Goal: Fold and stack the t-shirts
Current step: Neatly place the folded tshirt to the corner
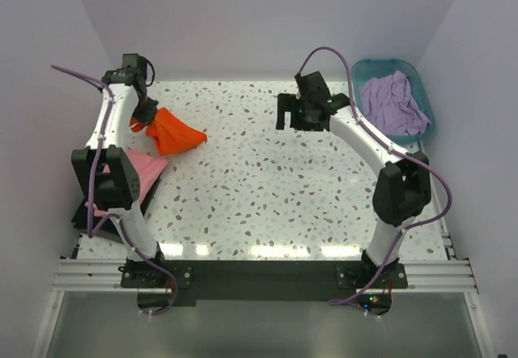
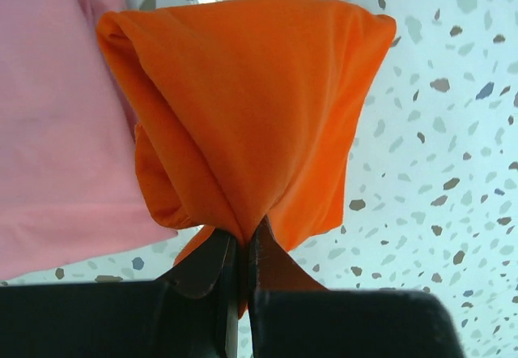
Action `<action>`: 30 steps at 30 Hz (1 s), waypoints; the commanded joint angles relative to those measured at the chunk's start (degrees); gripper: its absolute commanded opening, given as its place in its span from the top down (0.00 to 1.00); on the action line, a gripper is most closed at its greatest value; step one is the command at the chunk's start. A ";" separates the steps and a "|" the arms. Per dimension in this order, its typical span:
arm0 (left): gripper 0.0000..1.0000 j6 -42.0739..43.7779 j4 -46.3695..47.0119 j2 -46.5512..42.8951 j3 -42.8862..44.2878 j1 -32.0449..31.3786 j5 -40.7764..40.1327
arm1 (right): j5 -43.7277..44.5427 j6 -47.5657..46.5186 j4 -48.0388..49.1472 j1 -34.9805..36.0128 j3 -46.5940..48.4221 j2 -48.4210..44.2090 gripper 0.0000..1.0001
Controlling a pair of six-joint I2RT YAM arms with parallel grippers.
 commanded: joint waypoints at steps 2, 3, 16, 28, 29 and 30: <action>1.00 0.33 -0.98 -5.01 2.74 3.36 0.73 | -0.33 0.82 0.80 1.05 -0.14 -1.53 0.01; 1.00 0.33 -1.42 -5.28 3.09 3.63 0.64 | -0.50 0.90 0.80 1.05 -0.05 -1.44 0.01; 1.00 2.61 -3.45 -8.00 8.80 7.67 2.40 | 0.20 0.99 0.19 2.54 0.83 -2.23 0.01; 1.00 5.60 -4.06 -11.51 10.21 10.31 4.51 | 0.72 1.34 -0.25 3.34 0.92 -3.46 0.01; 1.00 5.78 -4.15 -11.78 10.39 10.75 4.60 | 0.81 1.26 -0.34 3.42 0.92 -3.55 0.01; 1.00 6.04 -4.24 -11.96 10.39 10.84 4.68 | 0.90 1.34 -0.42 3.51 0.92 -3.63 0.01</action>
